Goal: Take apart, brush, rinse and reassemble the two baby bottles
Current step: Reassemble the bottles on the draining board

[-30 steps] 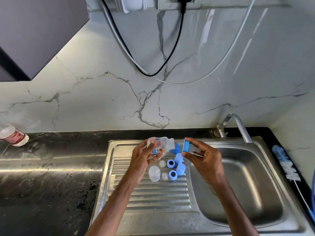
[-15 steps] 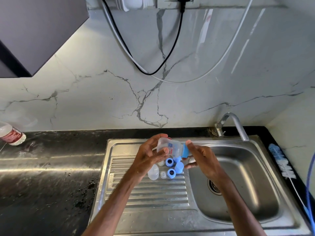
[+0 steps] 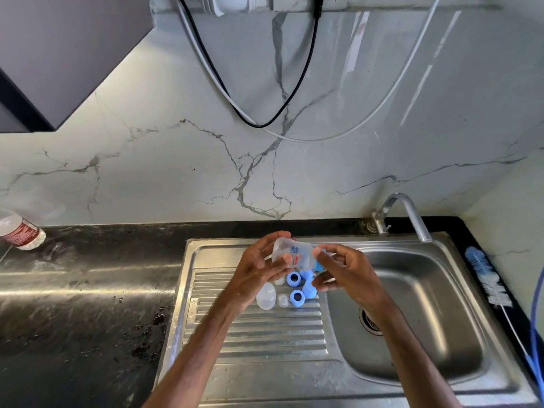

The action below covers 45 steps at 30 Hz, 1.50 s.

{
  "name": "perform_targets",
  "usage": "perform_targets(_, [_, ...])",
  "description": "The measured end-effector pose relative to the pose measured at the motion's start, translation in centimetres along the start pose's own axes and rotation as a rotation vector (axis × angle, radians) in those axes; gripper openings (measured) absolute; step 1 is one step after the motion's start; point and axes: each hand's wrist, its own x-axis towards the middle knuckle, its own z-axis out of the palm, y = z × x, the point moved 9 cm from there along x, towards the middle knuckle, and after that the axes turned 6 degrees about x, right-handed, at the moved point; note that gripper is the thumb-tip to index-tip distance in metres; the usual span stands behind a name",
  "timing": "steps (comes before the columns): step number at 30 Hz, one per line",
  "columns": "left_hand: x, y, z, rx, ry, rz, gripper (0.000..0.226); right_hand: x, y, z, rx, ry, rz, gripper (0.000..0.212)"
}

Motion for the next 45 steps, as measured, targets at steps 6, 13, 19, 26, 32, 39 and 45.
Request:
perform_targets(6, [0.1,-0.4,0.0,-0.016,-0.006,-0.019,0.047,-0.1,0.1,0.0,0.043,-0.027,0.006,0.046])
perform_targets(13, [0.4,-0.6,0.0,0.018,-0.001,-0.022,0.047,0.0,0.5,0.6,0.031,-0.050,0.035,0.057])
perform_targets(19, [0.5,-1.0,-0.3,0.016,-0.010,-0.038,0.046,0.3,0.7,-0.1,0.075,-0.001,0.018,0.050])
perform_targets(26, [0.8,-1.6,-0.9,0.024,0.040,-0.027,0.046,0.8,1.3,0.1,0.088,-0.107,0.051,0.040])
perform_targets(32, [1.6,-1.7,-1.8,0.181,-0.040,0.069,0.049,1.9,3.7,-0.2,0.171,-0.122,0.127,0.032])
perform_targets(39, [3.4,-4.8,-3.5,0.544,-0.135,0.023,0.054,4.3,9.0,0.0,0.263,-0.148,0.372,0.045])
perform_targets(45, [7.6,-4.5,-4.6,0.917,-0.032,0.072,0.071,10.7,7.7,-1.1,0.026,-0.079,0.251,0.045])
